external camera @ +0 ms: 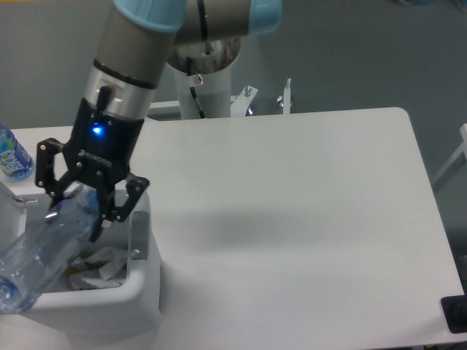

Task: Place the trash in the trash can

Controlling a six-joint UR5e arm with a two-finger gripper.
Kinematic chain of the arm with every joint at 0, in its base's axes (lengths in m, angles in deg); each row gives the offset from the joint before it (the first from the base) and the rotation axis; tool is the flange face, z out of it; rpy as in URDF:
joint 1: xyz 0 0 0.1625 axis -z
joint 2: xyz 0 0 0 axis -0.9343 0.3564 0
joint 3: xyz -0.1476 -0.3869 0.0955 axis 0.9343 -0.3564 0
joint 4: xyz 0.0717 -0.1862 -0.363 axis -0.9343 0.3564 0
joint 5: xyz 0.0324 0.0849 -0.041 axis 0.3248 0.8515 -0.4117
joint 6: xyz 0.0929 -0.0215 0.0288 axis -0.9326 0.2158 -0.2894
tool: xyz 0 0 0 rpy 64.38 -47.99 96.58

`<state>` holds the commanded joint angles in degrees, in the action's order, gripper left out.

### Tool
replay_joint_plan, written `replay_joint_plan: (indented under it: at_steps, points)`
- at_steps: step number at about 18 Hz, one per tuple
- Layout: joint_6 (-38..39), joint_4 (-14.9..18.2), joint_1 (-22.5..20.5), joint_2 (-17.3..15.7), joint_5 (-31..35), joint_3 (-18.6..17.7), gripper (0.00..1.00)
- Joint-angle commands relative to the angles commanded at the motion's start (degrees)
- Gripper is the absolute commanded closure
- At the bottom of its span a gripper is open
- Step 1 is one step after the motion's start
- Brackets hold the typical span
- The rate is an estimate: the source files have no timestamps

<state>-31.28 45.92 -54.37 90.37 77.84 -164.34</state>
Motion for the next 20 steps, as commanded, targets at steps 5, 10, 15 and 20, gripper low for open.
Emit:
replay_joint_plan:
  at_steps: [5,10,15,20]
  points:
    - [-0.97,0.00,0.09,0.44,0.09,1.75,0.00]
    - [-1.49,0.09,-1.66,0.35,2.10,3.25,0.00]
    - [-7.28,0.17,-11.23,-0.09,13.16,5.97,0.00]
    - [-19.91,2.54,-15.55,-0.26,27.38,6.60,0.00]
